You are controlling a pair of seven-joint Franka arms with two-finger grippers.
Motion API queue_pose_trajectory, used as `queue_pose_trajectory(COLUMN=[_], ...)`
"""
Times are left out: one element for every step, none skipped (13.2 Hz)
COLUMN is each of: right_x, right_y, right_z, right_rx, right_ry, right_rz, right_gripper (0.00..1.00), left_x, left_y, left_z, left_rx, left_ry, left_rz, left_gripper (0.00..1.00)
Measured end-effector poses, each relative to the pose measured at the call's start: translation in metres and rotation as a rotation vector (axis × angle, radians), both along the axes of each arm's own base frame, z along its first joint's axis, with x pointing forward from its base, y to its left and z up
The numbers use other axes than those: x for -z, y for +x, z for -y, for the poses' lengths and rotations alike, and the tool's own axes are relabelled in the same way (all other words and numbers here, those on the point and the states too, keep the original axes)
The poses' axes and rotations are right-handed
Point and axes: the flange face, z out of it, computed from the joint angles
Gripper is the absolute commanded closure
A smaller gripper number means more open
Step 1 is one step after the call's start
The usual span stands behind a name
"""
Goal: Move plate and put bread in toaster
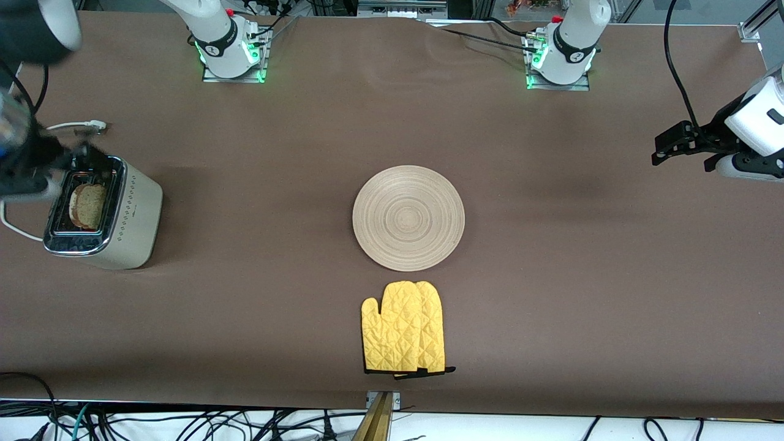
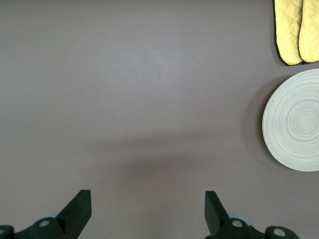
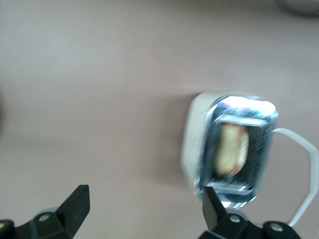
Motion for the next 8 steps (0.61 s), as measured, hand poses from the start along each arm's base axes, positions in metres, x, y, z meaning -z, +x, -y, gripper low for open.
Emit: queue_pose_trajectory(right_x=[-0.012, -0.015, -0.012, -0.005, 0.002, 0.006, 0.007, 0.007], right_y=[-0.015, -0.023, -0.026, -0.026, -0.025, -0.023, -0.023, -0.023], right_z=[0.001, 0.001, 0.002, 0.002, 0.002, 0.003, 0.003, 0.003], right_rx=[-0.004, -0.003, -0.005, -0.007, -0.006, -0.005, -0.004, -0.004], right_ry=[0.04, 0.054, 0.058, 0.057, 0.055, 0.052, 0.051, 0.051], right_rz=[-0.014, -0.018, -0.027, -0.041, -0.053, -0.059, -0.061, -0.06], right_gripper=[0.0, 0.0, 0.0, 0.0, 0.0, 0.0, 0.0, 0.0], left_x=[0.0, 0.0, 0.0, 0.0, 0.0, 0.0, 0.0, 0.0], left_y=[0.0, 0.0, 0.0, 0.0, 0.0, 0.0, 0.0, 0.0], left_z=[0.0, 0.0, 0.0, 0.0, 0.0, 0.0, 0.0, 0.0], left_rx=[-0.001, -0.001, -0.001, -0.001, -0.001, -0.001, -0.001, -0.001], left_ry=[0.0, 0.0, 0.0, 0.0, 0.0, 0.0, 0.0, 0.0], left_rz=[0.0, 0.0, 0.0, 0.0, 0.0, 0.0, 0.0, 0.0], left_gripper=[0.0, 0.0, 0.0, 0.0, 0.0, 0.0, 0.0, 0.0])
